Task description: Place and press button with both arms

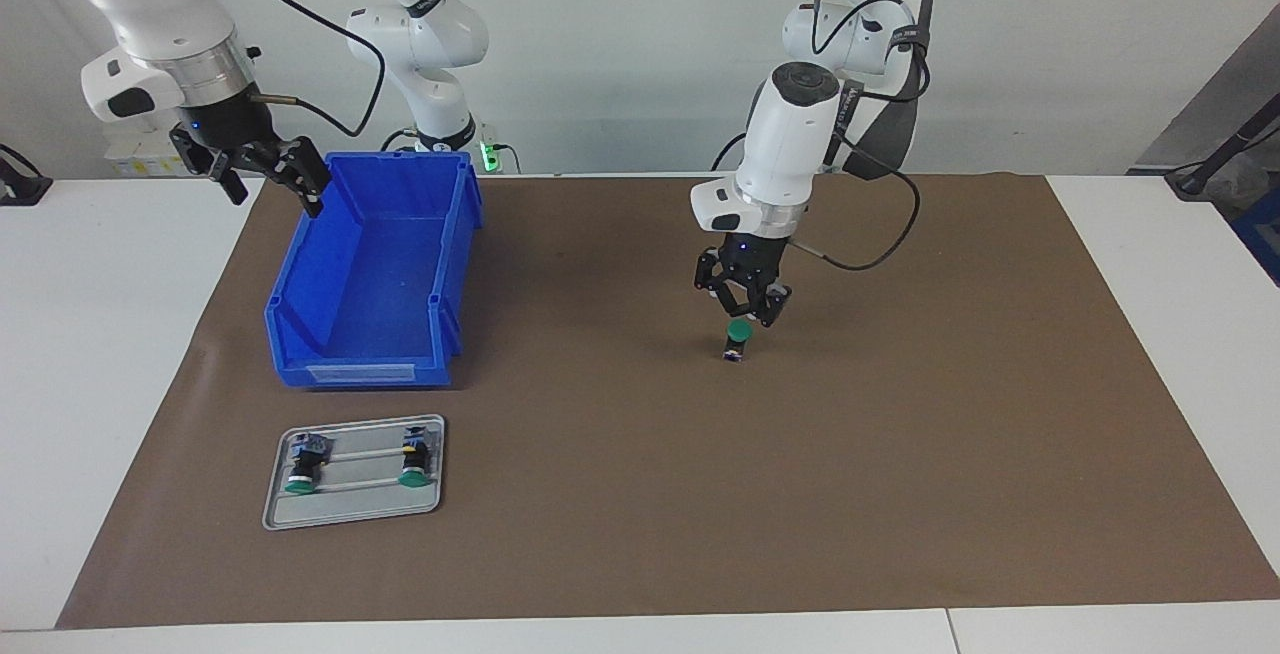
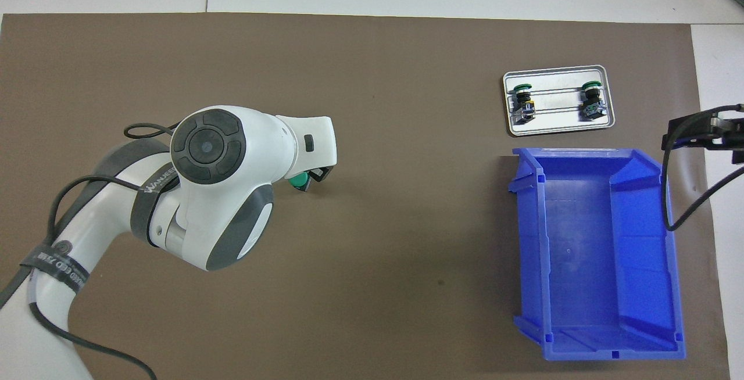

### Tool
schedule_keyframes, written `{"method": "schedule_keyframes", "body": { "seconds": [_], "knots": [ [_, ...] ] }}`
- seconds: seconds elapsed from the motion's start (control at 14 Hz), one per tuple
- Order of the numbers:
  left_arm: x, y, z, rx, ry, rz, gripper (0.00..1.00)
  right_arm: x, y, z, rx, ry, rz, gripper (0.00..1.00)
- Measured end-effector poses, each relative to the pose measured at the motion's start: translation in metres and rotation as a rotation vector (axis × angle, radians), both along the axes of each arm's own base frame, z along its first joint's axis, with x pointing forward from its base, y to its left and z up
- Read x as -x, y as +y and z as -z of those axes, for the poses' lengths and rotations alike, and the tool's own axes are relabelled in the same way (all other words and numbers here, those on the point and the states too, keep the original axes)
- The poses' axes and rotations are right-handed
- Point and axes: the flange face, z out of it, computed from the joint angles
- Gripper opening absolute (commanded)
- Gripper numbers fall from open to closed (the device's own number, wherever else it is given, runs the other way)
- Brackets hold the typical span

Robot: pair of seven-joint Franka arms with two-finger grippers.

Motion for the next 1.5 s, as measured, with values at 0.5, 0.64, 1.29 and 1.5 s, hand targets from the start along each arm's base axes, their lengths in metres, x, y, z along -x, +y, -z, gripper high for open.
{"method": "schedule_keyframes", "body": {
  "seconds": [0.5,0.64,1.29,1.5],
  "knots": [
    [0.000,0.023,-0.008,-0.004,0.072,-0.245,1.00,0.000,0.001,0.000,0.000,0.000,-0.001,1.00],
    [0.001,0.051,-0.008,-0.058,0.146,-0.289,1.00,0.000,0.001,0.000,0.000,0.000,-0.002,1.00],
    [0.008,0.054,-0.012,-0.042,0.178,-0.521,0.16,0.000,0.015,0.000,-0.001,0.000,-0.028,1.00],
    [0.004,0.049,-0.005,0.002,0.171,-0.544,0.00,0.000,0.016,0.000,-0.001,0.000,-0.030,1.00]
  ]
}}
